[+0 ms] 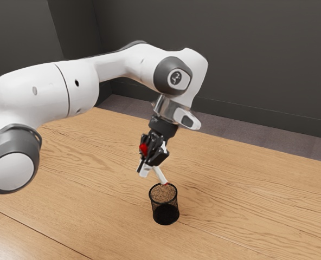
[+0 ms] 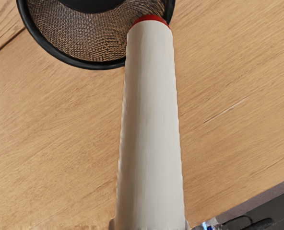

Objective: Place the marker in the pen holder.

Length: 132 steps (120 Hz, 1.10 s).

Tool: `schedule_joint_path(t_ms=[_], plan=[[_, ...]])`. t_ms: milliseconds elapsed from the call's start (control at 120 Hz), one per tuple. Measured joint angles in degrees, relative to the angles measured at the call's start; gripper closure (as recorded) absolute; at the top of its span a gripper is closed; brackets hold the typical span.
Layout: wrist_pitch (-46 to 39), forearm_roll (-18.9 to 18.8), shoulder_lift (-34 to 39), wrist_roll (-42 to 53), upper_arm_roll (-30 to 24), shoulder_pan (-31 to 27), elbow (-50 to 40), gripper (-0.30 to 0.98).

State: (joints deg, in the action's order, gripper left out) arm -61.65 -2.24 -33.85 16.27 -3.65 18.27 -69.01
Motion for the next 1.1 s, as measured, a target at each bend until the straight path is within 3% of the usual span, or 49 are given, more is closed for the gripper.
schedule_joint_path(t_ms=[342, 658, 808, 875, 950, 1100], plan=[[4.3, -2.1, -4.9, -2.6, -0.1, 0.1, 0.9, 0.74], [-1.7, -2.4, -8.7, -3.8, 0.0, 0.3, 1.5, 0.73], [-3.7, -2.0, -8.3, -4.4, 0.4, 0.2, 0.8, 0.42], [-4.8, -1.9, -2.2, -4.6, 1.4, -0.2, -1.5, 0.32], [-9.0, -1.9, 12.7, -4.5, 4.5, -3.6, -10.1, 0.23], [-24.4, -0.6, 32.4, -2.6, 9.5, -17.6, -29.5, 0.12]])
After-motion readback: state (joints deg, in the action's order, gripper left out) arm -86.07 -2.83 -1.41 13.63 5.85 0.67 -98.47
